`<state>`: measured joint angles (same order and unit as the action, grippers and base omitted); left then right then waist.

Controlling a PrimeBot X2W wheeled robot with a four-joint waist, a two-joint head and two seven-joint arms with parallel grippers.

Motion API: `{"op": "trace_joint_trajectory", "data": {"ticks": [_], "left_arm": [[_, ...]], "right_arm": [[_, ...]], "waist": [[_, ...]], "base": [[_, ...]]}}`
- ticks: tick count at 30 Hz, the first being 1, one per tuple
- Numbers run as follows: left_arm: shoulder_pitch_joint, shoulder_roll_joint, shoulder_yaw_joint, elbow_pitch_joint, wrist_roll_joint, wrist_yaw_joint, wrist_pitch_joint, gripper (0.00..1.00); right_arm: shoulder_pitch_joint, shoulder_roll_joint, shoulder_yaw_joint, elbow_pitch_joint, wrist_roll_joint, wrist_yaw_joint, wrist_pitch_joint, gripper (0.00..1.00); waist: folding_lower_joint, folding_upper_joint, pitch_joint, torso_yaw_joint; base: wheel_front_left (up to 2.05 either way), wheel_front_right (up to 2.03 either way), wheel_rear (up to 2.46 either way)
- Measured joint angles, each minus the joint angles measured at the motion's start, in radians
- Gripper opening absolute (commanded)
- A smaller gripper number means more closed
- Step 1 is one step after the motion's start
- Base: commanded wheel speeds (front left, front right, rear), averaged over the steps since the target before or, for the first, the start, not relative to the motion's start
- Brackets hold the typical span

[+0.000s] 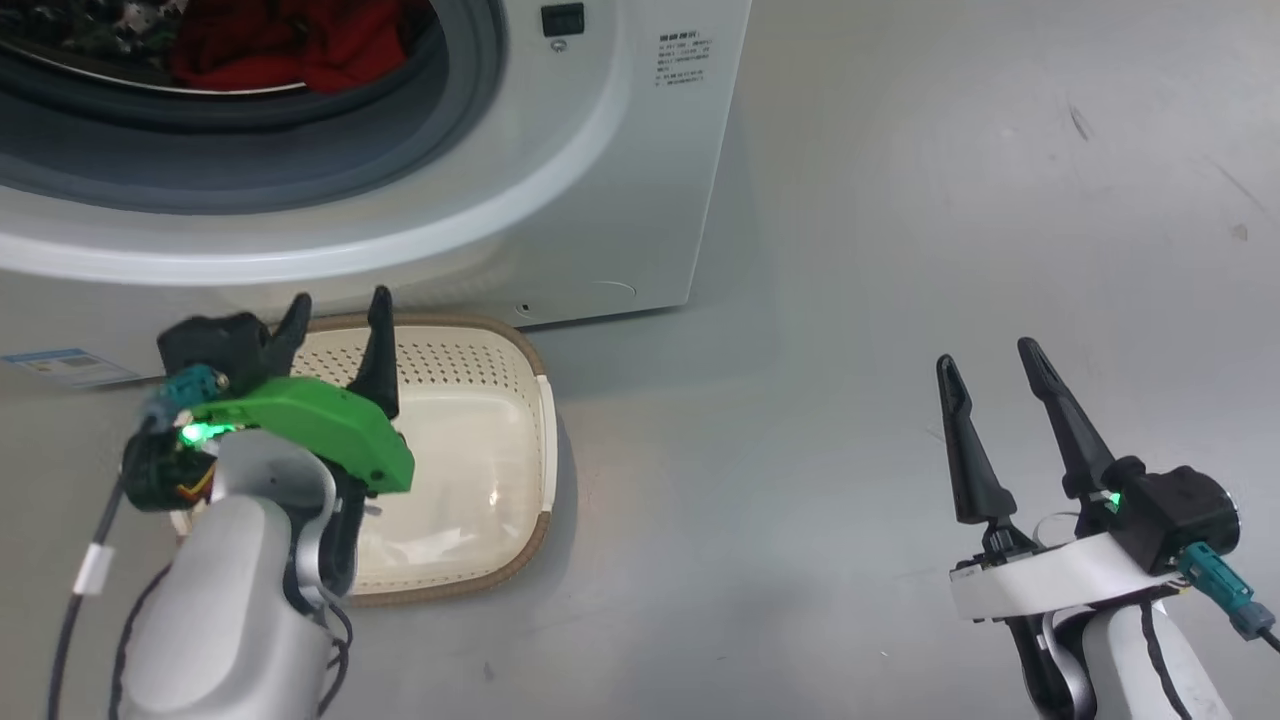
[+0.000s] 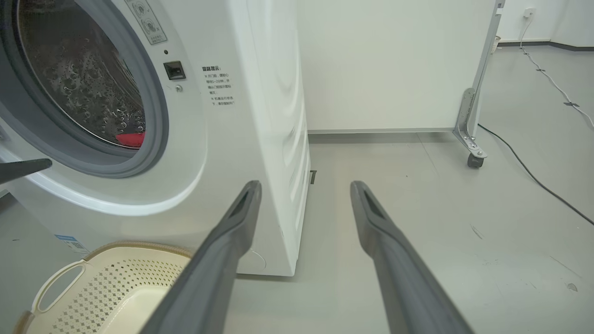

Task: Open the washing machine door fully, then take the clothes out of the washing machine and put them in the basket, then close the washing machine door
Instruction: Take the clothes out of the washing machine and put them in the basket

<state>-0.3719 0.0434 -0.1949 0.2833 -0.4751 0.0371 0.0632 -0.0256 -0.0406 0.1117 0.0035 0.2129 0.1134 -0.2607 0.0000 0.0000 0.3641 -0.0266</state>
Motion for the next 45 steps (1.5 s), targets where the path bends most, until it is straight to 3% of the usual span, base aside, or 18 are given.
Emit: {"op": "trace_joint_trajectory", "data": {"ticks": [18, 32, 45], "left_arm": [[-0.408, 0.128, 0.095, 0.046, -0.081, -0.026, 0.289, 1.0], [-0.625, 0.207, 0.174, 0.087, -0.1, -0.01, 0.356, 1.0], [-0.708, 0.246, 0.163, 0.194, -0.099, -0.005, 0.431, 1.0]], "right_arm": [[-0.133, -0.001, 0.007, -0.007, 0.051, 0.007, 0.0, 1.0], [-0.196, -0.002, 0.049, 0.002, 0.105, 0.008, 0.0, 1.0], [-0.233, -0.002, 0.069, 0.014, 0.128, 0.008, 0.0, 1.0]], "waist": [[0.0, 0.0, 0.193, -0.077], [0.0001, 0.0, 0.282, -0.148], [0.0001, 0.0, 0.36, -0.209]], "base": [[0.0, 0.0, 0.0], [0.0, 0.0, 0.0], [0.0, 0.0, 0.0]]}}
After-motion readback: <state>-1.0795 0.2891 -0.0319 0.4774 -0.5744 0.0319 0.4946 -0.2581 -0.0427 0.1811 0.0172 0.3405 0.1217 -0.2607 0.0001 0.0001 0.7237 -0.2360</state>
